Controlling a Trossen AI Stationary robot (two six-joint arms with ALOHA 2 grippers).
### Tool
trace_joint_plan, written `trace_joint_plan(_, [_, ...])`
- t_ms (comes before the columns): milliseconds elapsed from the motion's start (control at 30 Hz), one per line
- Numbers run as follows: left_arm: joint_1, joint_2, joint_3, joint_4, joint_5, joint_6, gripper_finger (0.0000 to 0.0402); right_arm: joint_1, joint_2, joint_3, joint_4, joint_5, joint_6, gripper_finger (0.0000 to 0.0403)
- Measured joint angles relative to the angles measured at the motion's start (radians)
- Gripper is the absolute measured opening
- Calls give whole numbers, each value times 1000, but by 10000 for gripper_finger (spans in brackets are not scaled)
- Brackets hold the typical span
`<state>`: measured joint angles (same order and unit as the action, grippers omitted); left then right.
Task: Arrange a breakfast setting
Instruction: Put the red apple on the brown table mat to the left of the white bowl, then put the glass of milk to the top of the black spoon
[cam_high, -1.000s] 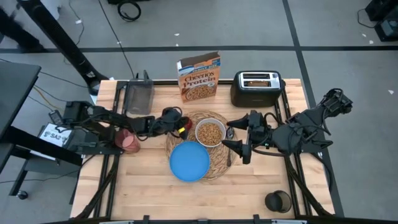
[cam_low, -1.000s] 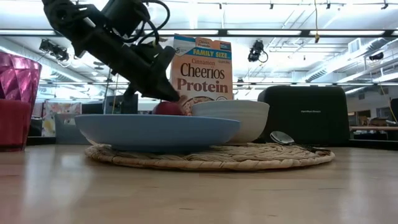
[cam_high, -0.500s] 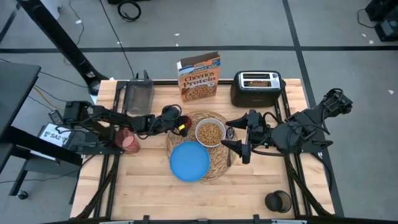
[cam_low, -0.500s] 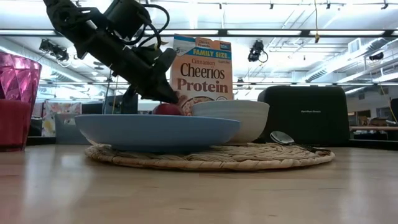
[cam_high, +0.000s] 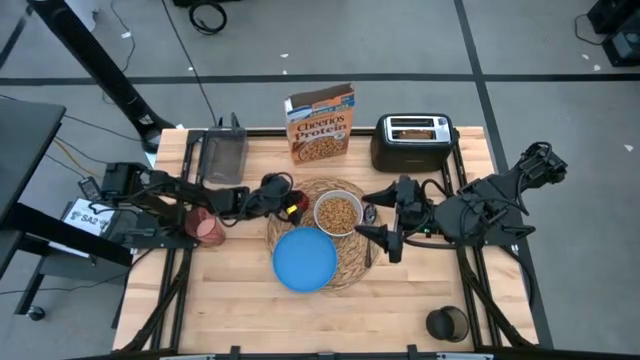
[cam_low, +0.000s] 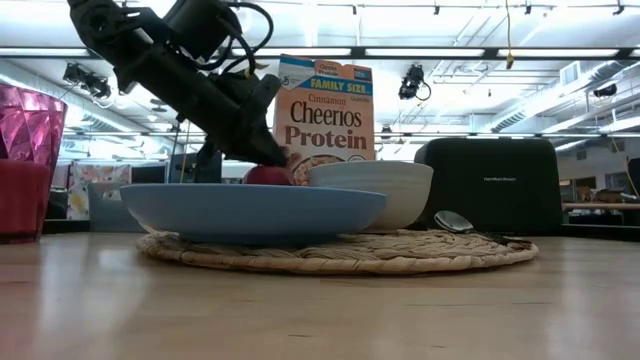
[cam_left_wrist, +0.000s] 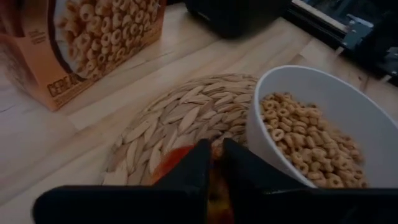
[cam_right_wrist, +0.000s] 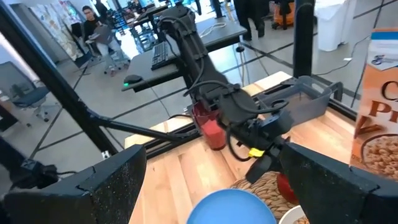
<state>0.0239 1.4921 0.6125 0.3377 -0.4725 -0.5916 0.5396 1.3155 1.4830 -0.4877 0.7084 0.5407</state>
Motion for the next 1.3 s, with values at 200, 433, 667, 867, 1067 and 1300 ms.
trace_joint_plan(200, [13,-2,0,-3,25,1,97,0,0,0,1,-34,5,373])
trace_joint_plan(433, [13,-21,25,-42,39,49,155,-4,0,0,0,-76,6,373])
trace_joint_plan(667, [13,-61,77,-118,44,107,195,-38,0,0,-50,-156,18,373])
trace_joint_plan(867, [16,-92,82,-182,43,110,201,-61,0,0,-154,-190,48,373])
trace_joint_plan(1067, [24,-170,80,-201,44,143,202,-78,0,0,-289,-188,93,373])
trace_joint_plan(1300, [12,-315,113,-313,89,184,202,-111,29,0,-588,-205,251,371])
